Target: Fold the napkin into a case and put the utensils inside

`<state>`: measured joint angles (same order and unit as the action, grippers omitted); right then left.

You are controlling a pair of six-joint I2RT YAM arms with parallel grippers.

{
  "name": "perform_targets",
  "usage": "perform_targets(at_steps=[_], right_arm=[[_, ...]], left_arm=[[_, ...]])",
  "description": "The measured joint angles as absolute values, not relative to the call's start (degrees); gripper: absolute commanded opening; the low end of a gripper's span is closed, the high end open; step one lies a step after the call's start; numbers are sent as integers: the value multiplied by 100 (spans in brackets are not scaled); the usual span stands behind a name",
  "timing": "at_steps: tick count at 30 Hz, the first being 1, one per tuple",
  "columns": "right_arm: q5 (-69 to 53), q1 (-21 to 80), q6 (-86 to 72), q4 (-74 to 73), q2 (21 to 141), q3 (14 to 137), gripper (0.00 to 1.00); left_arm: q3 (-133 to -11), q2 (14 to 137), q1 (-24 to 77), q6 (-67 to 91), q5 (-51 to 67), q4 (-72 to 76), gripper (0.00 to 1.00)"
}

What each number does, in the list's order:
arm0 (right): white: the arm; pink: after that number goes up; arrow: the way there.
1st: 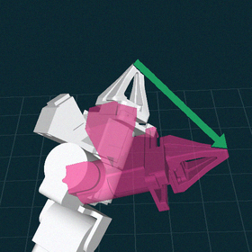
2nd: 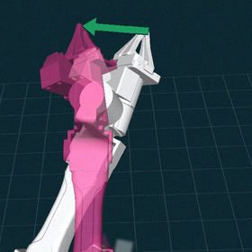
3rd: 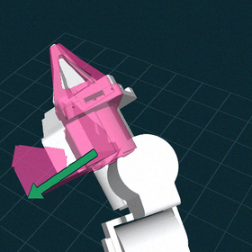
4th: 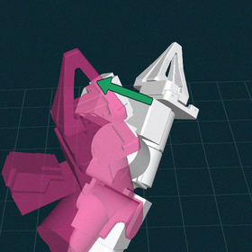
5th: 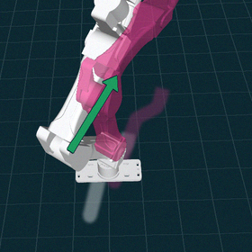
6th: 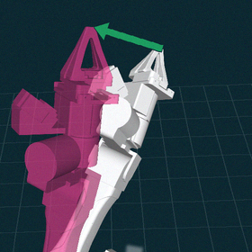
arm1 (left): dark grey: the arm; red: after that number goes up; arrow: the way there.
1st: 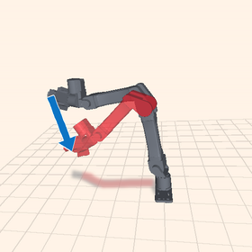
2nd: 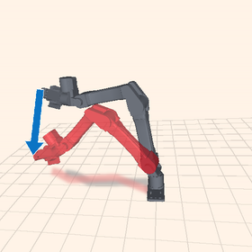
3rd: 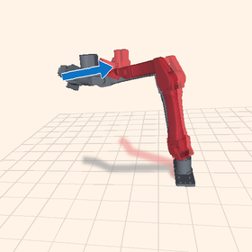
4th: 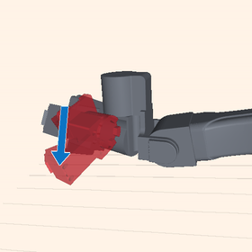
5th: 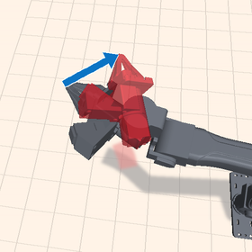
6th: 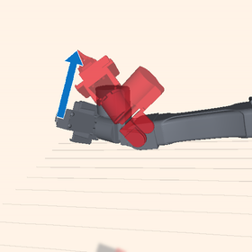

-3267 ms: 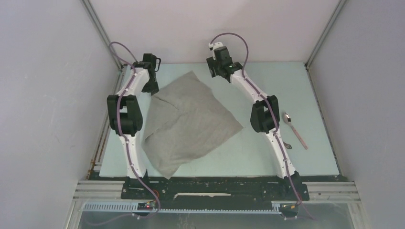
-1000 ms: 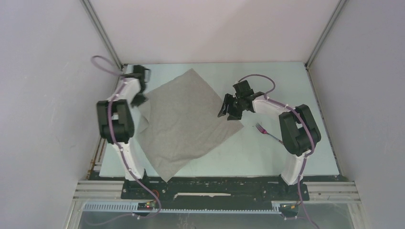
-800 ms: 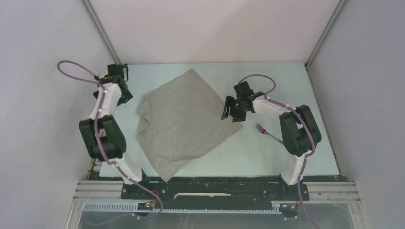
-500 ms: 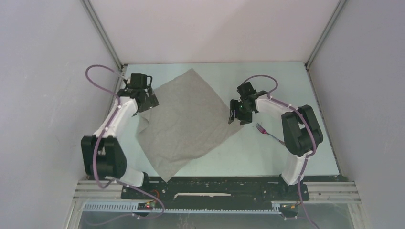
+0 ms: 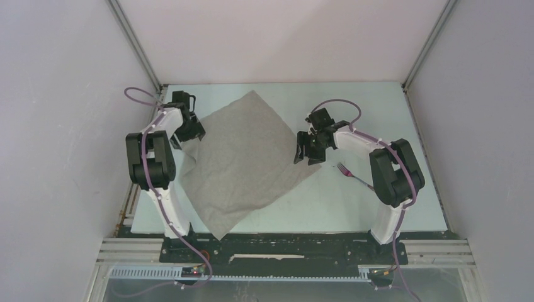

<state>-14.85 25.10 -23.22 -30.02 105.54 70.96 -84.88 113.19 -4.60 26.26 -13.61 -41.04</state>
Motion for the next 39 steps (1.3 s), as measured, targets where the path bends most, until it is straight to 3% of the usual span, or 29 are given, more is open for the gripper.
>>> perform_targets(at_steps=[3,7,12,13,16,18,25,35,39], right_arm=[[-1568,2502,-2320,-2934,10556,7096,66],[-1669,2475,-2320,-2840,10578,7096,66],[-1717,2449,-2322,-2705,10580,7087,65],[-1723,2445,-2322,-2692,10580,7081,65],[-1739,2438,-2324,-2615,10580,7015,65],[-1752,2434,-2327,-2596,10580,6976,65],[-1549,2329,-2482,-2620,10575,6956,70],[-460,2410,-3437,-3262,10473,6943,69],[-336,2523,-3863,-3293,10451,6914,68]], left_arm=[[-8547,11406,-475,2545,-1356,-4121,84],[-8665,11620,-552,2423,-1409,-4136,66],[-8947,11673,-834,2215,-1846,-4541,58],[-9054,11671,-932,2174,-1997,-4626,58],[-9448,11640,-1389,2034,-2711,-4875,85],[-9601,11533,-1669,1955,-3118,-5011,95],[-8858,9900,-1664,2093,-2917,-5100,97],[-5990,8053,1640,2471,-1087,-4386,97],[-5100,7524,2283,2864,-521,-4086,97]])
